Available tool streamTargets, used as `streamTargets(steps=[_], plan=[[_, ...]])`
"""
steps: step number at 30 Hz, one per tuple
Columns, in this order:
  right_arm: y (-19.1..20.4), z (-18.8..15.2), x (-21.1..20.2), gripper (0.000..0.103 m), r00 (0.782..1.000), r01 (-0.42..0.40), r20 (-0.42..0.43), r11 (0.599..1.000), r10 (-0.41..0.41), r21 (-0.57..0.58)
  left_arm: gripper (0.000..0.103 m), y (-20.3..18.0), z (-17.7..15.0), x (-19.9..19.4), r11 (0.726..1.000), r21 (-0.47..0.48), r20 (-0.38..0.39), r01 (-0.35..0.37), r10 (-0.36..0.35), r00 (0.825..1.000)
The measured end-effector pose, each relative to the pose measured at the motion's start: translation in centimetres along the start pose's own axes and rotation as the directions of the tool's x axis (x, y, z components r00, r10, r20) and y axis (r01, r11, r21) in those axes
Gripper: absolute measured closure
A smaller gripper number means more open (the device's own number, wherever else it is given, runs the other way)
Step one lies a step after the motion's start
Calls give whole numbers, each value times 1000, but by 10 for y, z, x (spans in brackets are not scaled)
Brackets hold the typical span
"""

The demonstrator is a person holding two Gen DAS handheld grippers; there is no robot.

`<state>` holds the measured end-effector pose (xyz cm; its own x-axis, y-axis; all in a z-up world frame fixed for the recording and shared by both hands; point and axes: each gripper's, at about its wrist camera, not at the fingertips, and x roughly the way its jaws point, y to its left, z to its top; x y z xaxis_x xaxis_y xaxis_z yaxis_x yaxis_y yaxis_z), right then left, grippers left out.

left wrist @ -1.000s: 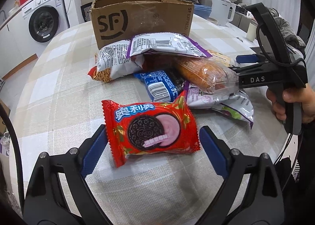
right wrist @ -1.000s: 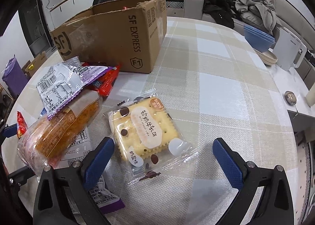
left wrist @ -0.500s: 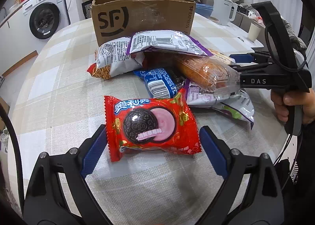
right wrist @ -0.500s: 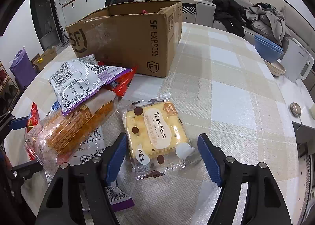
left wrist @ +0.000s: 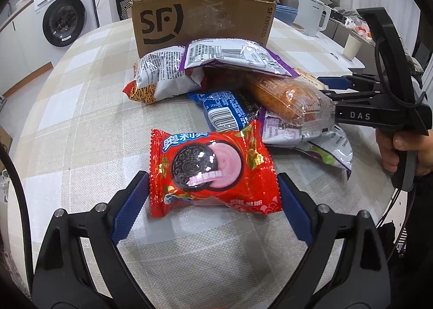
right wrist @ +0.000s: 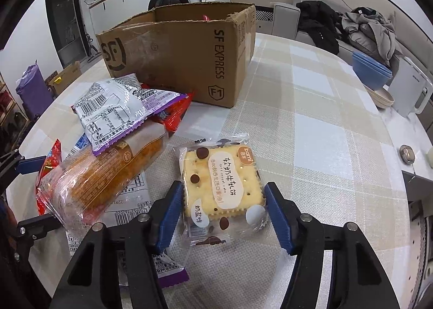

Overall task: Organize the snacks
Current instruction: 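Close the left tool on the red Oreo packet while right grasps cream biscuit packet, then lift the Oreo packet and biscuit packet with both tools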

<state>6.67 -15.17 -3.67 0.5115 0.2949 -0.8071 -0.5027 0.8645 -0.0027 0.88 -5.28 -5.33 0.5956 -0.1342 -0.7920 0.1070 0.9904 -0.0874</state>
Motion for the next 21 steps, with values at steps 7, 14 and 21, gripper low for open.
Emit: streamTargets(steps=[7,14,21], plan=[[0,0,0,41,1000,0,0,1000,0,1,19,7,1,-2,999,-44,9,30,-30,1000],[0,1,0,41,1000,1,-2,1000,-1,3,47,10,2,-4,999,-44,10,1,0,1000],[-1,1,0,41,1000,1,-2,1000,-1,3,47,8,1,-4,999,-28,12,-17,17,1000]])
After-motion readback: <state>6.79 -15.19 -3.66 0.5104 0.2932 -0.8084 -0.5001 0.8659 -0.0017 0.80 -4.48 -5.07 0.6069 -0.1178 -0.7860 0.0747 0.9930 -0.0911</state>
